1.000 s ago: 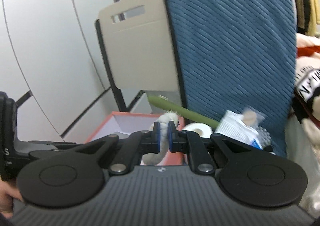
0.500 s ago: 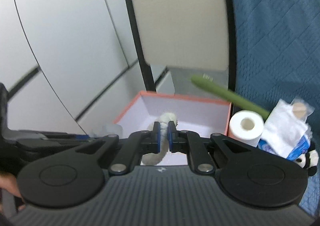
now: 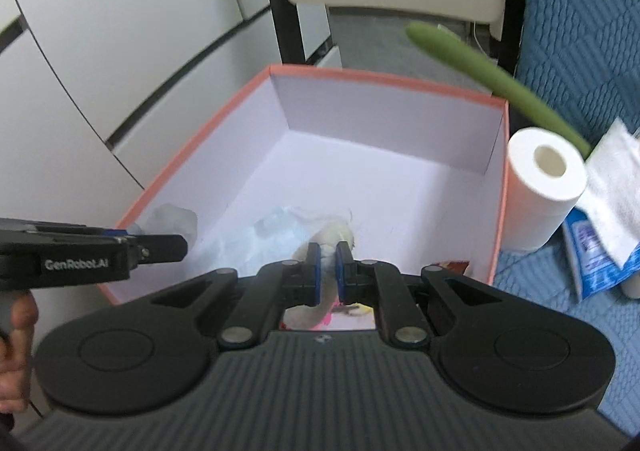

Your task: Organize soft objects

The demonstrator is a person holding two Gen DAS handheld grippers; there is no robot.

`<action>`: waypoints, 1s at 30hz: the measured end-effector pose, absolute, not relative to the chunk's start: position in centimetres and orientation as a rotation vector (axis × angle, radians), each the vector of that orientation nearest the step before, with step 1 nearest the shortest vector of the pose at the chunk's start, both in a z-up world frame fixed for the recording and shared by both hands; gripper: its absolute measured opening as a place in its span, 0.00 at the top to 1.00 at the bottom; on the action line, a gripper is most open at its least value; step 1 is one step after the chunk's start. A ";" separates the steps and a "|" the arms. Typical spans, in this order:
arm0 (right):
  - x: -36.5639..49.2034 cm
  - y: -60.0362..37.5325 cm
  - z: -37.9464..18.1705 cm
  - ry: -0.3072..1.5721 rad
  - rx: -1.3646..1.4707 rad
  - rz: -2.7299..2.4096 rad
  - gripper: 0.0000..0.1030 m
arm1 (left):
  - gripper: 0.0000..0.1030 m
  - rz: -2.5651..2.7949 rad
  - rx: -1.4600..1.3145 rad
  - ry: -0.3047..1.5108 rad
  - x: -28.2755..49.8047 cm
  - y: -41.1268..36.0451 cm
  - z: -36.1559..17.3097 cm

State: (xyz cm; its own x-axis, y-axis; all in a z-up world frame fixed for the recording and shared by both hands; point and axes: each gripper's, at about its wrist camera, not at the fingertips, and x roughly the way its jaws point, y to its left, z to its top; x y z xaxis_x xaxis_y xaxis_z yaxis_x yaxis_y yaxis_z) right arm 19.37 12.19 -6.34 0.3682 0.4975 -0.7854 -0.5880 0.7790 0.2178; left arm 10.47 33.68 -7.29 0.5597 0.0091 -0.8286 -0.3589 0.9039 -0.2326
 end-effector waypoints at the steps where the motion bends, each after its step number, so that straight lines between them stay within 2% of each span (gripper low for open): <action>1: 19.5 12.4 -6.6 0.977 -0.108 0.697 0.88 | 0.74 0.223 -0.404 0.960 10.4 33.7 -7.4; 2: 19.5 12.5 -6.9 0.982 -0.110 0.696 0.88 | 0.73 0.224 -0.401 0.960 10.4 33.7 -7.4; 3: 19.5 12.6 -7.1 0.985 -0.111 0.695 0.88 | 0.67 0.224 -0.398 0.959 10.3 33.7 -7.4; 4: 19.5 12.6 -7.2 0.988 -0.109 0.695 0.88 | 0.59 0.226 -0.392 0.957 10.2 33.7 -7.3; 5: 19.5 12.6 -7.3 0.989 -0.108 0.698 0.87 | 0.43 0.228 -0.383 0.958 10.2 33.6 -7.2; 6: 19.7 12.5 -7.2 0.988 -0.107 0.699 0.86 | 0.41 0.229 -0.375 0.955 10.2 33.5 -6.9; 8: 20.1 12.2 -7.0 0.993 -0.086 0.705 0.82 | 0.40 0.227 -0.355 0.931 9.9 33.1 -6.1; 11: 20.3 11.5 -6.4 0.999 -0.050 0.707 0.60 | 0.40 0.232 -0.349 0.904 9.9 32.6 -4.8; 12: 20.3 11.3 -6.1 0.989 -0.046 0.703 0.56 | 0.40 0.232 -0.347 0.894 9.8 32.5 -4.4; 22: 18.7 7.4 -1.4 0.862 0.010 0.708 0.55 | 0.40 0.213 -0.315 0.766 9.0 28.4 0.5; 30: 17.4 2.4 1.3 0.754 0.049 0.667 0.55 | 0.39 0.185 -0.304 0.692 8.4 23.8 2.4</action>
State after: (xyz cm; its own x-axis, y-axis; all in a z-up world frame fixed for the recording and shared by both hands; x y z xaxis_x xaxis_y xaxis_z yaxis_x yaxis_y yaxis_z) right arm 17.42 2.45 1.25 0.5345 0.5767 -0.6179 -0.5427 0.7946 0.2722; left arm 8.38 23.80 2.39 0.7561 0.0675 -0.6509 -0.2671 0.9399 -0.2129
